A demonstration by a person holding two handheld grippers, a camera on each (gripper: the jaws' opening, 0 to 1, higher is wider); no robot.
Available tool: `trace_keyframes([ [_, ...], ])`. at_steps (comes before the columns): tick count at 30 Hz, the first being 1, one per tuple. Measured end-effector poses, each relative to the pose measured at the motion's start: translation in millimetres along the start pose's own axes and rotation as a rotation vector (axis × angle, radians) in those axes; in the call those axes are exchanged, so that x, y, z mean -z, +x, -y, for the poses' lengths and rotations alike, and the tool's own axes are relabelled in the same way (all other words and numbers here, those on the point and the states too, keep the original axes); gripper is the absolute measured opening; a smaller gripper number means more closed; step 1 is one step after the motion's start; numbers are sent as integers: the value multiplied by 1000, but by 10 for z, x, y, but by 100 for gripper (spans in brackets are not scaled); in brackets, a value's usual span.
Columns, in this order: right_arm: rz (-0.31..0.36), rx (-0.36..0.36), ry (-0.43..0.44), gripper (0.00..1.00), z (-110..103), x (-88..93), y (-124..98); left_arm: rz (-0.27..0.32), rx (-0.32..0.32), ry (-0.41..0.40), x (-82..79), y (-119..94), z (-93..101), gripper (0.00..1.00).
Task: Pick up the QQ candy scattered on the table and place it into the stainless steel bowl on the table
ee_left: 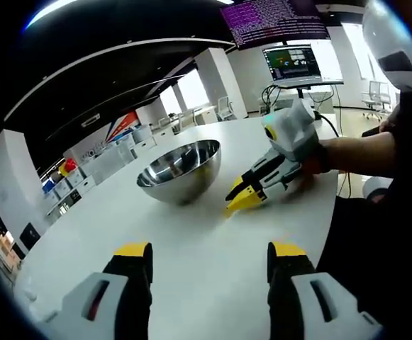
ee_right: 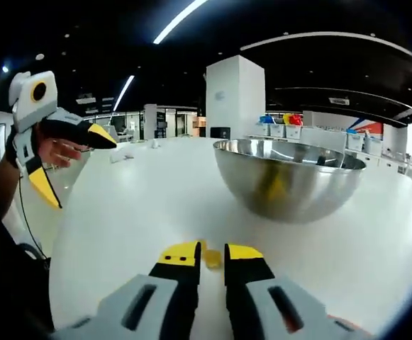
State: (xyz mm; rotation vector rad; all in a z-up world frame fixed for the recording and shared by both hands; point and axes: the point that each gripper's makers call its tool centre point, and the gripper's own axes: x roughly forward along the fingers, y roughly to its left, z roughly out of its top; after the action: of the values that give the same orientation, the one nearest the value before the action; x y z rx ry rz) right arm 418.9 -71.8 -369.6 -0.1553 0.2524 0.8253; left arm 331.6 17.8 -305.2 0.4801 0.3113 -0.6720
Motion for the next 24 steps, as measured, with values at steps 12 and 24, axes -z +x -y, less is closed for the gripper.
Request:
trace_keyframes([
  [12,3,-10,-22,11,-22,15,11,5,0,-3,-9,1,2,65],
  [24,-2,-21,-33,7,-36,43,7,3,0,1,8,-6,7,65],
])
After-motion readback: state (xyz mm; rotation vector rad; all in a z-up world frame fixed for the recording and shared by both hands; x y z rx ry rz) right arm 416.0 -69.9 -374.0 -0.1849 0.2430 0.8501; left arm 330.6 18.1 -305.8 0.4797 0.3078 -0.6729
